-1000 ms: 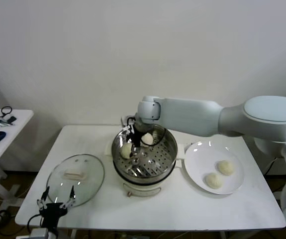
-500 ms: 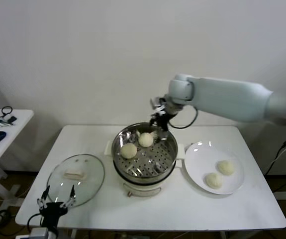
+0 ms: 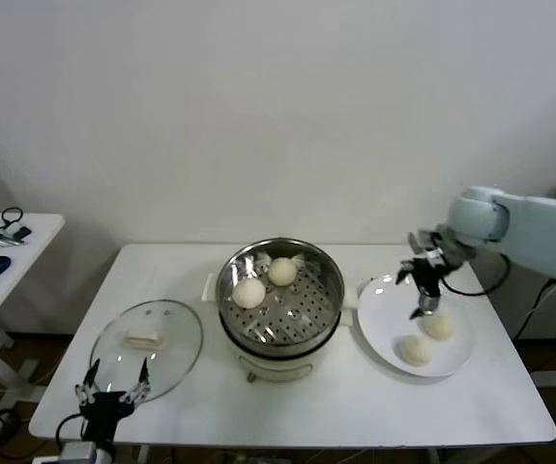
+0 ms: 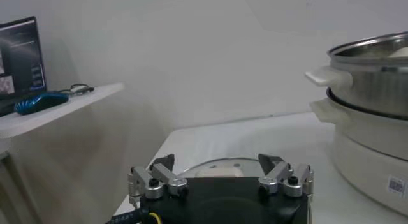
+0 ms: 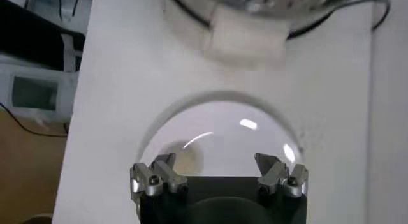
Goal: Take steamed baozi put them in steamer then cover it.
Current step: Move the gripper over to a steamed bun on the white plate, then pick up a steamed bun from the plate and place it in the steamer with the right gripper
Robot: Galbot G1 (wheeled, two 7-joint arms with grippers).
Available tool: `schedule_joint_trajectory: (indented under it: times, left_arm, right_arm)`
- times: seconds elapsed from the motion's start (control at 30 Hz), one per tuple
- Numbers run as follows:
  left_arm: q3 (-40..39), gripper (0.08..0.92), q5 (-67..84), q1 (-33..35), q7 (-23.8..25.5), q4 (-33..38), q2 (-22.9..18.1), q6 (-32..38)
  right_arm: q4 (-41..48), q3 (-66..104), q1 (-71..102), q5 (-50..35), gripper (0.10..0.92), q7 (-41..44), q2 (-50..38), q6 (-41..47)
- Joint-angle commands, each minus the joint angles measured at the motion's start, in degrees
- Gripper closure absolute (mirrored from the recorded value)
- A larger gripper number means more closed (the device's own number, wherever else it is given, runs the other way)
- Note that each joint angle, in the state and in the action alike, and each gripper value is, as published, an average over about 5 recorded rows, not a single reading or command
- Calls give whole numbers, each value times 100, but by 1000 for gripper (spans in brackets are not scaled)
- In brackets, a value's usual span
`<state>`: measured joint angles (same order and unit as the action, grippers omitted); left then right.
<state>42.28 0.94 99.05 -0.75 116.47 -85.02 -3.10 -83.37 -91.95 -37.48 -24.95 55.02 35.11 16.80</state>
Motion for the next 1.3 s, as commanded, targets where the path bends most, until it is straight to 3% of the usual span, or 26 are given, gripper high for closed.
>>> schedule_joint_trajectory:
  times: [0.03,0.7,0.87,1.07,1.3]
  left_arm:
    - [-3,177,-1,6,2,5,-4,-3]
    - [6,177,-53,34,-16,-100,-18,10]
    - [11,177,-59,14,-16,-104,-15,-6]
    - [-8,177,-86,-11,-12,-109,-17,-22]
    - [-10,177,-108,-11,-9,-99,-10,-27]
  right_arm:
    - [-166,711,1442,769,203,-259,-836,207]
    - [927,1931,2767,951,208,-457,189,410]
    - [961,1942,2749,942,276,-435,230,406]
    - [934,1850,2662,970,428,-317,218,369]
    - [976,1589,1902,1229,471,69,269,-10]
